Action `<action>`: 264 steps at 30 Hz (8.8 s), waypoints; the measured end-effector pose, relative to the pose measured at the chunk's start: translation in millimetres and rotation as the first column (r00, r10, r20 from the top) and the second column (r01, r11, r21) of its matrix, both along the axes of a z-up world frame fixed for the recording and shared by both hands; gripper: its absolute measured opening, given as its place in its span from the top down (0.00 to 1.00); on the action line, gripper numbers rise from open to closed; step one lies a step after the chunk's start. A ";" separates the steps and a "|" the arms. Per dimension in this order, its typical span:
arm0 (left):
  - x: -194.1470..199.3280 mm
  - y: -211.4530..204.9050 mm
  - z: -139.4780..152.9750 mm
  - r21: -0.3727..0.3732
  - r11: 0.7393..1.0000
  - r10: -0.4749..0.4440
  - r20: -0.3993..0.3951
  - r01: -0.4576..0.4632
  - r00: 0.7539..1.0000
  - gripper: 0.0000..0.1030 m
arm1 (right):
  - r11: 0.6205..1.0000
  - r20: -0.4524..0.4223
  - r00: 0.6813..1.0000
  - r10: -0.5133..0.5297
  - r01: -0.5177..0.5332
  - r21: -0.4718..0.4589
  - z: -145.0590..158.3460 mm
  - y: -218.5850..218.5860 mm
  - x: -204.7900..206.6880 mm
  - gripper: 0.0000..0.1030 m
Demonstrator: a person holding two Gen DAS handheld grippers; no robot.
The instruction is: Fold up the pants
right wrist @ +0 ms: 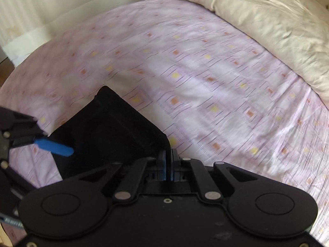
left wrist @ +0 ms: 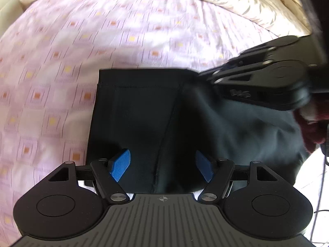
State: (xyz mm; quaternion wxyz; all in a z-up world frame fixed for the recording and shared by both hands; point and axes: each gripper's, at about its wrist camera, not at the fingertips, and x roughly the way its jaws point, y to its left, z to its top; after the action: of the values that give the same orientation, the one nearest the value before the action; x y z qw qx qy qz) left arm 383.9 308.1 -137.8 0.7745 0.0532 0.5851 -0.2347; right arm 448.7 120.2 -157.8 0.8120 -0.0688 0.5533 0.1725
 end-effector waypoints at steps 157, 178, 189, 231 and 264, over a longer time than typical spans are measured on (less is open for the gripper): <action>-141.9 -296.1 -10.6 0.069 0.997 0.024 -0.071 -0.019 0.997 0.40 | 0.999 -0.033 0.998 0.051 -0.051 -0.015 -13.8 -376.3 -198.3 0.73; -137.4 -355.4 28.4 -0.006 0.995 -0.100 -0.004 0.100 0.995 0.41 | 0.789 0.063 0.791 -0.609 0.596 0.152 32.9 -454.6 -266.4 0.80; -159.3 -459.7 10.3 -0.037 0.963 -0.269 -0.018 0.268 0.963 0.41 | 0.444 0.020 0.444 -0.896 0.894 0.063 33.8 -565.9 -409.2 0.71; -181.5 -528.7 -42.9 0.206 0.940 -0.265 -0.064 0.273 0.962 0.01 | 0.474 -0.129 0.574 -0.809 0.766 0.434 61.5 -592.3 -383.5 0.86; -110.2 -241.7 32.0 -0.017 0.990 0.137 -0.017 -0.138 0.990 0.39 | 0.814 -0.007 0.833 -0.553 0.543 0.205 25.0 -278.8 -231.5 0.70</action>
State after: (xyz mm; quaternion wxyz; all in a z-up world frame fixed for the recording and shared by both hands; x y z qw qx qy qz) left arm 273.7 66.3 -105.8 0.7847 0.0040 0.5913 -0.1863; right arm 217.2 -158.6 -132.8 0.8443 0.1703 0.5078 -0.0161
